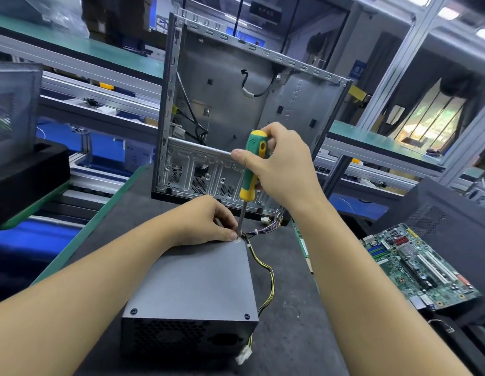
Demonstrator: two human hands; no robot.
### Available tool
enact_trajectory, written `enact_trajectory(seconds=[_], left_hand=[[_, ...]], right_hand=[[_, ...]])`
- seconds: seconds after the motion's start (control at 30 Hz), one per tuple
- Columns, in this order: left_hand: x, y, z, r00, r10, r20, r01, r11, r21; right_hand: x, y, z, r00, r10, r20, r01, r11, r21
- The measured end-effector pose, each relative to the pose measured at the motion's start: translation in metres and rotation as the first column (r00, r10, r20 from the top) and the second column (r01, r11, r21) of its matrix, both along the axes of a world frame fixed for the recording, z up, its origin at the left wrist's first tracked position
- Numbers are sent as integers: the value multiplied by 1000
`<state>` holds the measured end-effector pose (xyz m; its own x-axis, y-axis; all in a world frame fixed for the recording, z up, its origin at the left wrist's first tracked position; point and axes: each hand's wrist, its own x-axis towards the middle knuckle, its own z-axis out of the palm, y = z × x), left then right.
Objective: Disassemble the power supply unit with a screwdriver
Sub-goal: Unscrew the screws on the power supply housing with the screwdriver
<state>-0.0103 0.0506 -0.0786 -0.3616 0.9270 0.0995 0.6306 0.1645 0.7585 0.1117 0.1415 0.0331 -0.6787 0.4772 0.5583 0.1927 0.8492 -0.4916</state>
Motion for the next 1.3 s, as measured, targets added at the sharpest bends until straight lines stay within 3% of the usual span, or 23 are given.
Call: enact_trajectory(seconds=[0.1,0.37,0.53,0.67,0.77,0.9,1.0,1.07,1.2,1.3], left_hand=[[0,0,1,1000,11,-15,-11,1000,5],[3,-1,2,1000,0,-8,0,1000,11],[4,-2,1,1000,-4,-14,4,1000,0],[5,-3,1,999,5,-40,-4,1000,14],[6,-3,1,998,10,-61,-9,1000,17],[8,-4,3,998,14,-63,-12,1000,25],[9,-3,3,998,17,-58,-15,999,36],[10,-4,3,998,16,-60,-14,999,45],[12,-5,4,998,9,-64,-5,998,56],[11,-5,3,998,18,-65,-15,998,58]], right_hand=[[1,-2,5,994,77,77,-76,997,-11],[8,-2,7,983,62,172,-74,995,65],[5,-6,6,972,-160,174,99,945,311],[2,-8,2,995,-11,100,-11,977,214],[1,-11,4,986,75,149,-96,986,136],[4,-10,8,971,93,222,-103,994,36],[6,-8,9,979,60,197,-59,998,-10],[6,-10,9,980,11,201,-14,1000,13],[6,-15,3,944,-237,231,175,950,257],[6,-13,5,967,-183,179,144,967,209]])
